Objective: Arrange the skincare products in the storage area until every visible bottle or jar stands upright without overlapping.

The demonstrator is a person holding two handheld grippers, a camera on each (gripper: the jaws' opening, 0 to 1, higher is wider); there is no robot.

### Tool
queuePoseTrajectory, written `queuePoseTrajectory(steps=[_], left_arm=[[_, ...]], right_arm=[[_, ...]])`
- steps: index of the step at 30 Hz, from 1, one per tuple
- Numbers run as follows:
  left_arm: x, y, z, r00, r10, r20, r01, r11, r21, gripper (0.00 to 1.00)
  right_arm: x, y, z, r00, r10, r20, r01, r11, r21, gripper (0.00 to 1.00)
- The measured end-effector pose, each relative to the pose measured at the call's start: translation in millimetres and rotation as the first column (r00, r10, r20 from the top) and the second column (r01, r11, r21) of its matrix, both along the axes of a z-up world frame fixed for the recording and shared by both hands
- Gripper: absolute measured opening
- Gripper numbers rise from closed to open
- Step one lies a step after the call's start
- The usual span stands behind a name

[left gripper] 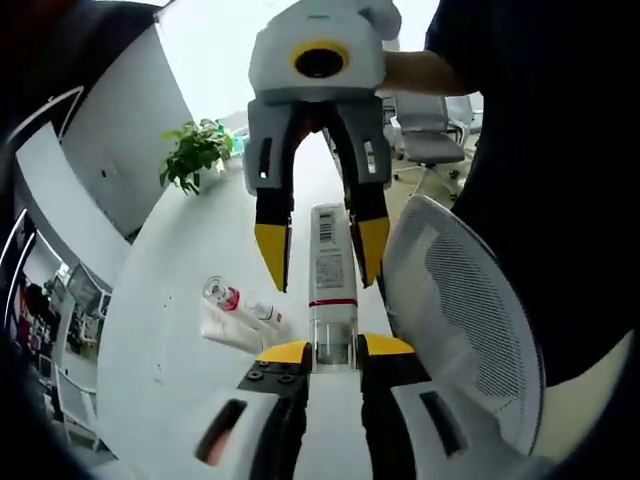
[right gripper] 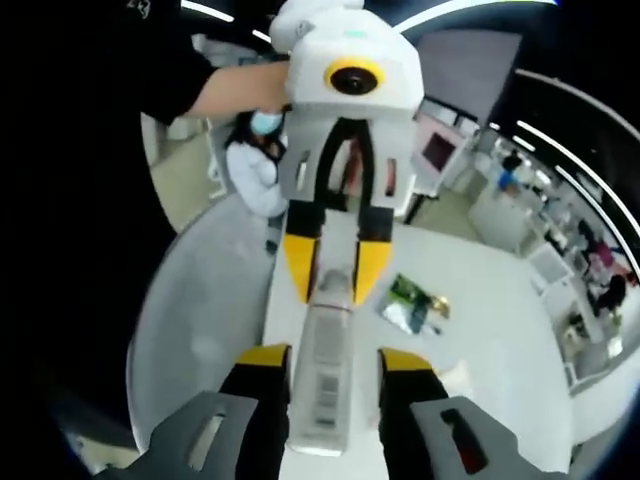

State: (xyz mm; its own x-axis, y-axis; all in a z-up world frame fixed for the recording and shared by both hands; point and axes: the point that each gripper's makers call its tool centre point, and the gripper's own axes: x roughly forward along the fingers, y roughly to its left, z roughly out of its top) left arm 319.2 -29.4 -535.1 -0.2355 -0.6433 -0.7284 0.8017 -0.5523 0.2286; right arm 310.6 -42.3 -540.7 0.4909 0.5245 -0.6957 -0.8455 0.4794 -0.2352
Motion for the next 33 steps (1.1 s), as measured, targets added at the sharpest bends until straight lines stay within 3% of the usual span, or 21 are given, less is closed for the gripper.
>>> queuePoseTrajectory(steps=[13, 19, 22, 23, 25, 28, 29, 30, 31, 32, 33], left_arm=[[3.3, 0, 2.7, 1.0, 0.009, 0.009, -0.009, 1.0, 0.024, 0.24], [7.9, -7, 4.5, 1.0, 0.001, 0.016, 0.0, 1.0, -0.016, 0.25], [17.3, -10, 6.4, 0.999, 0.044, -0.007, -0.044, 0.997, -0.056, 0.27], [21.3, -14, 10.2, 0.998, 0.061, -0.018, -0.063, 0.993, -0.103, 0.33], [23.4, -14, 14.2, 0.989, 0.109, -0.102, -0.123, 0.982, -0.141, 0.5], [28.3, -17, 24.0, 0.967, 0.156, -0.203, -0.201, 0.954, -0.222, 0.54], [28.2, -17, 29.4, 0.946, 0.169, -0.277, -0.243, 0.935, -0.258, 0.53], [28.0, -18, 33.2, 0.929, 0.173, -0.327, -0.27, 0.921, -0.281, 0.53], [28.4, -18, 36.0, 0.914, 0.171, -0.368, -0.29, 0.909, -0.298, 0.54], [29.6, -17, 39.7, 0.889, 0.173, -0.424, -0.324, 0.892, -0.316, 0.54], [31.2, -18, 41.5, 0.872, 0.177, -0.456, -0.348, 0.88, -0.324, 0.54]], right_arm=[[2, -1, -16.5, 0.999, 0.001, -0.047, -0.003, 0.999, -0.053, 0.16], [7, -9, -12.6, 0.998, -0.051, -0.025, 0.051, 0.999, -0.016, 0.14], [11, -8, -4.7, 0.996, -0.083, -0.022, 0.084, 0.993, 0.077, 0.14], [13, -7, 1.0, 0.995, -0.093, -0.019, 0.095, 0.986, 0.135, 0.14], [15, -8, 9.1, 0.992, -0.122, -0.029, 0.125, 0.966, 0.226, 0.14], [18, -11, 13.4, 0.986, -0.16, -0.048, 0.167, 0.928, 0.334, 0.14], [20, -12, 14.7, 0.982, -0.179, -0.053, 0.186, 0.908, 0.377, 0.14], [20, -11, 16.3, 0.979, -0.191, -0.07, 0.203, 0.873, 0.443, 0.14], [20, -11, 17.2, 0.978, -0.193, -0.079, 0.207, 0.857, 0.472, 0.14], [21, -10, 19.8, 0.974, -0.207, -0.093, 0.224, 0.808, 0.544, 0.14], [21, -10, 21.5, 0.971, -0.214, -0.102, 0.233, 0.776, 0.586, 0.14]])
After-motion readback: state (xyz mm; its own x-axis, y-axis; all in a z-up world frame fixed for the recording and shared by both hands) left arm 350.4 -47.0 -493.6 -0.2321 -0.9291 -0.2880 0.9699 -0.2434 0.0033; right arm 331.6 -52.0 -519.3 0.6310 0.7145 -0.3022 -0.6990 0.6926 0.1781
